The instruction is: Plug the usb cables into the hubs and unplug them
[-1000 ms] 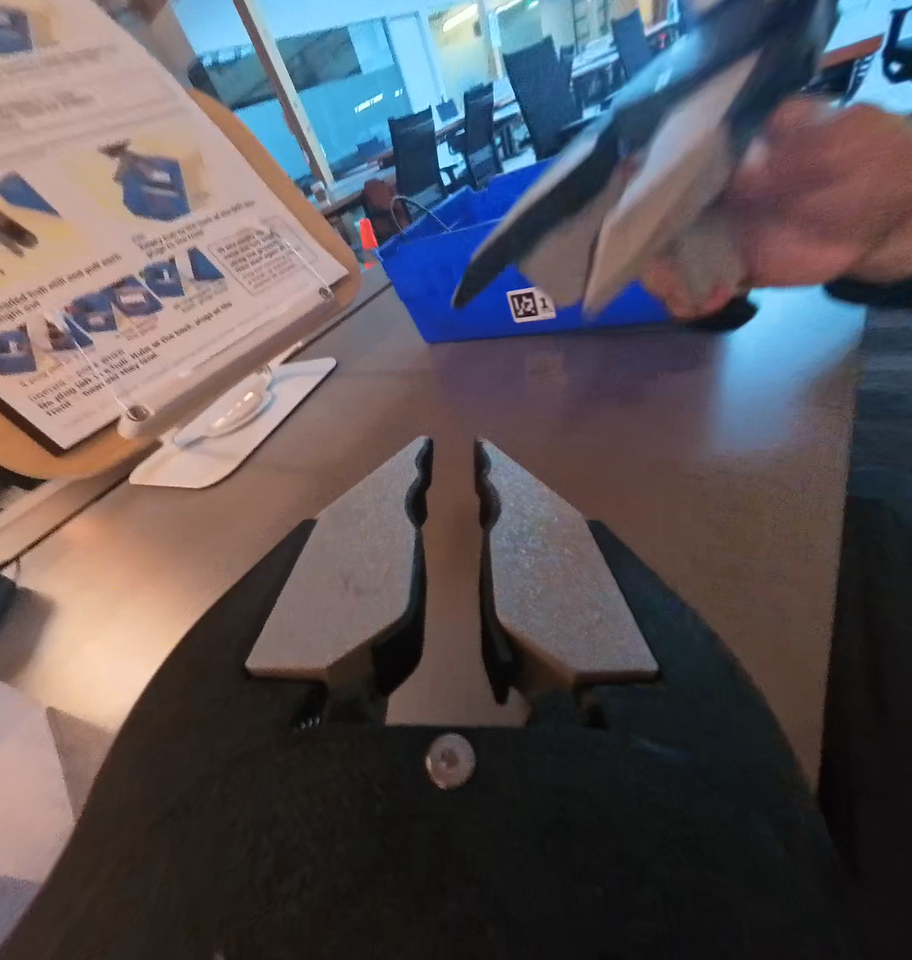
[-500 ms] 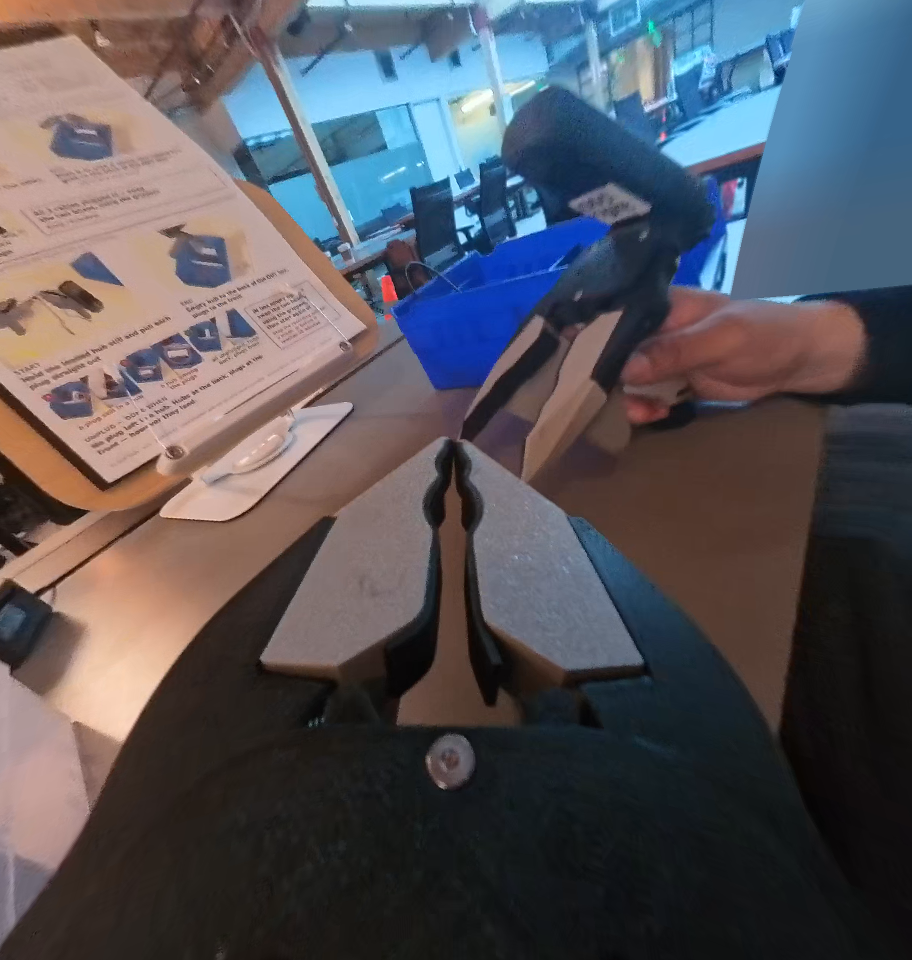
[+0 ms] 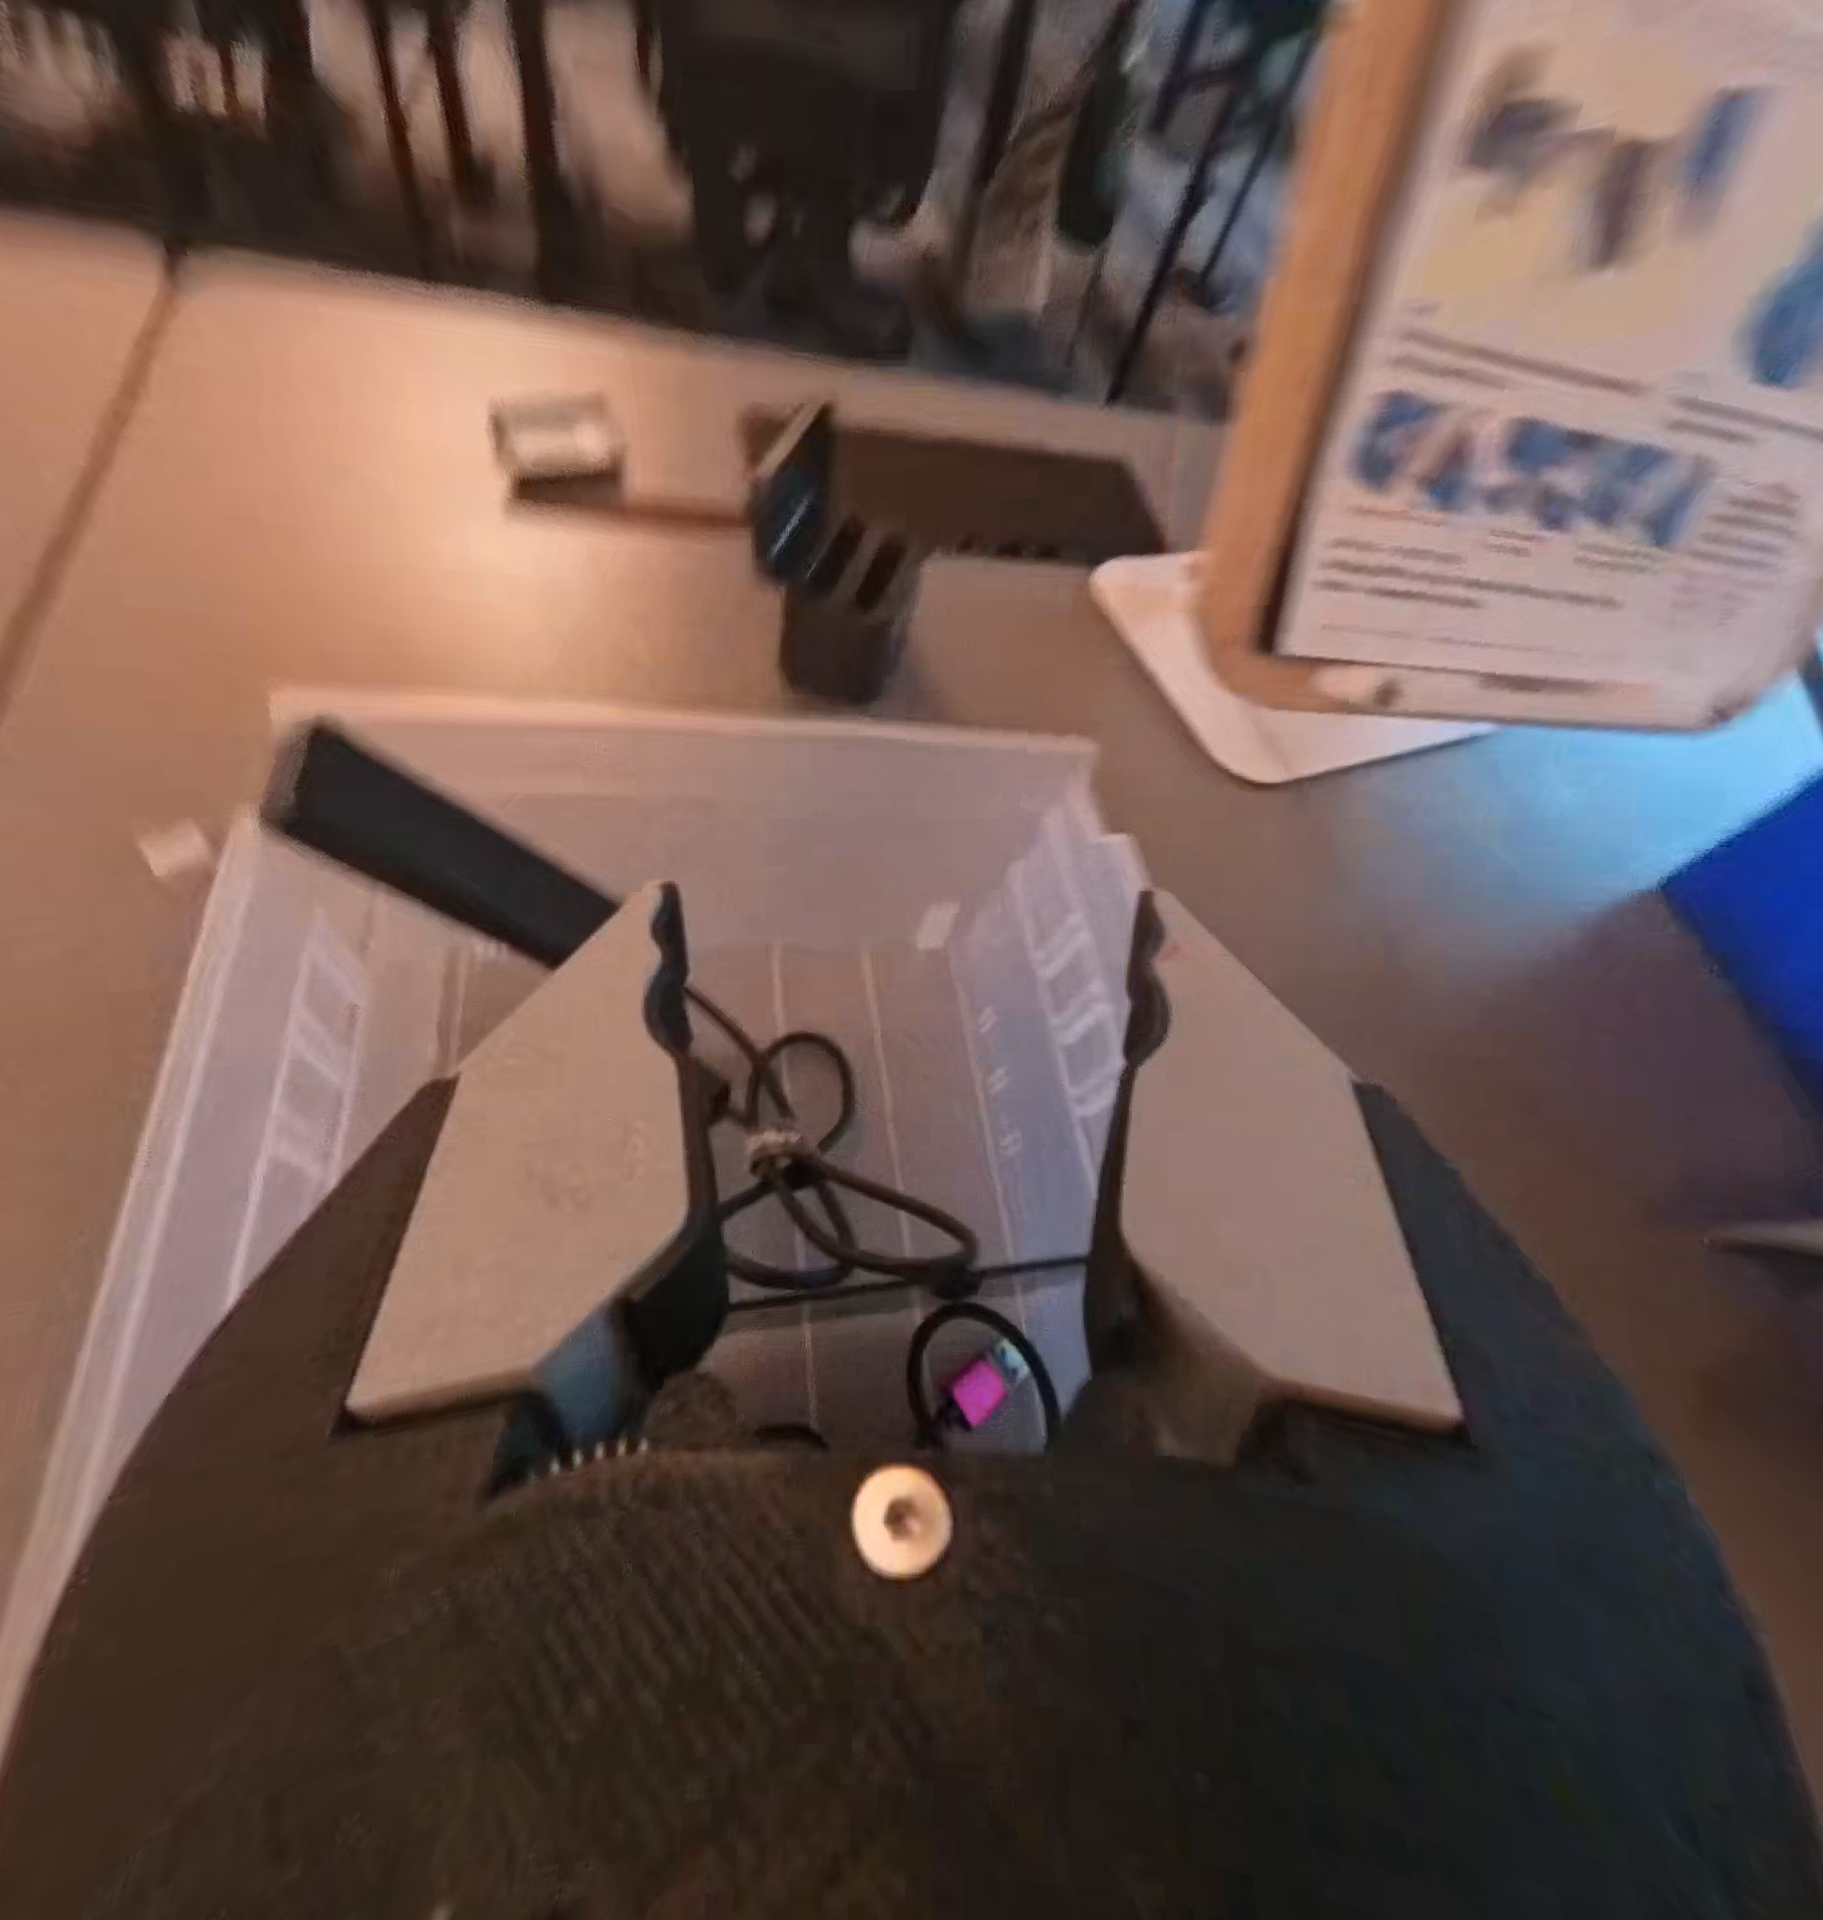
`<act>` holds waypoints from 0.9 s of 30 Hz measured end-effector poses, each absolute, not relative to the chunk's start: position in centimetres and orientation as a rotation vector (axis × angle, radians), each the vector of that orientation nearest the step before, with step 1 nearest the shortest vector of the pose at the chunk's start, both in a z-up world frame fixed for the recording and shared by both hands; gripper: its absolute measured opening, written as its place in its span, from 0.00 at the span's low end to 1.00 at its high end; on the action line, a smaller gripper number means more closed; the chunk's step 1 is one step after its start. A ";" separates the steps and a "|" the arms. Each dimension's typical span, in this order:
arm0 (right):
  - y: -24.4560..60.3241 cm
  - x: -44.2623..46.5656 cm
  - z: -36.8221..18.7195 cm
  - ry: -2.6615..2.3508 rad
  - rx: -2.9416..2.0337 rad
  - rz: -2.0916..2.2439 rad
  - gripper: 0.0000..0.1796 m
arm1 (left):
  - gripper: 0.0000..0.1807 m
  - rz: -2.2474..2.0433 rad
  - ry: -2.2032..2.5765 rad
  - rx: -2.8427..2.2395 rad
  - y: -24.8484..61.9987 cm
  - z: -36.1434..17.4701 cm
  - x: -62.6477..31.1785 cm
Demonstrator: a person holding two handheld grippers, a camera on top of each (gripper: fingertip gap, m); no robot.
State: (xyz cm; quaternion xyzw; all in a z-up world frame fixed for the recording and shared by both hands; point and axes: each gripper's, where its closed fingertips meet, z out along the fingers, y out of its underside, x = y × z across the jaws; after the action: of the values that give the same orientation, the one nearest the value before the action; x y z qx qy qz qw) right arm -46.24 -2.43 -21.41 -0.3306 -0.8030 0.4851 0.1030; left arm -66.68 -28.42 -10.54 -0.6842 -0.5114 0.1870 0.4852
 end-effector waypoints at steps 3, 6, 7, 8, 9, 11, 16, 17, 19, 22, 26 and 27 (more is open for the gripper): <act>-2.4 -46.2 -21.3 -2.365 -0.968 1.433 0.43 | 0.44 0.163 -1.518 -1.577 -30.0 -14.6 -69.7; -2.6 -45.9 -21.0 -2.357 -0.959 1.471 0.42 | 0.43 0.001 -1.681 -1.402 -31.6 -16.9 -72.1; -2.6 -45.8 -20.8 -2.353 -0.955 1.490 0.42 | 0.39 -0.029 -1.709 -1.367 -31.9 -17.3 -72.4; -2.6 -45.7 -20.7 -2.349 -0.953 1.510 0.41 | 0.37 0.007 -1.730 -1.360 -32.4 -17.7 -73.1; -2.7 -45.6 -20.6 -2.349 -0.953 1.527 0.41 | 0.39 0.043 -1.741 -1.359 -32.8 -17.8 -73.5; -2.8 -45.4 -20.5 -2.359 -0.953 1.553 0.41 | 0.43 0.050 -1.718 -1.392 -32.6 -17.7 -73.8; -3.1 -45.0 -20.5 -2.374 -0.923 1.551 0.39 | 0.40 0.073 -1.791 -1.537 -33.2 -19.0 -73.6; -3.2 -44.9 -20.5 -2.375 -0.917 1.546 0.39 | 0.36 0.101 -1.802 -1.557 -33.6 -19.0 -73.8; -3.3 -44.8 -20.5 -2.384 -0.909 1.544 0.39 | 0.34 0.146 -1.814 -1.573 -34.0 -18.8 -74.2; -3.4 -44.7 -20.6 -2.391 -0.906 1.546 0.39 | 0.38 0.138 -1.843 -1.597 -33.5 -19.5 -74.6; -3.4 -44.7 -20.4 -2.381 -0.896 1.561 0.38 | 0.32 -0.059 -1.865 -1.647 -32.2 -20.9 -74.2; -3.3 -44.6 -20.3 -2.379 -0.895 1.566 0.38 | 0.28 -0.107 -1.855 -1.660 -31.9 -21.0 -74.1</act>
State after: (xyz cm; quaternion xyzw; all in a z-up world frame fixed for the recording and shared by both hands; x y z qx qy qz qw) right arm -44.65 -3.35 -20.31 -0.2990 -0.7944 0.5229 0.0781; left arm -74.13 -31.89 -21.00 -0.6313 -0.7056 -0.0409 0.3193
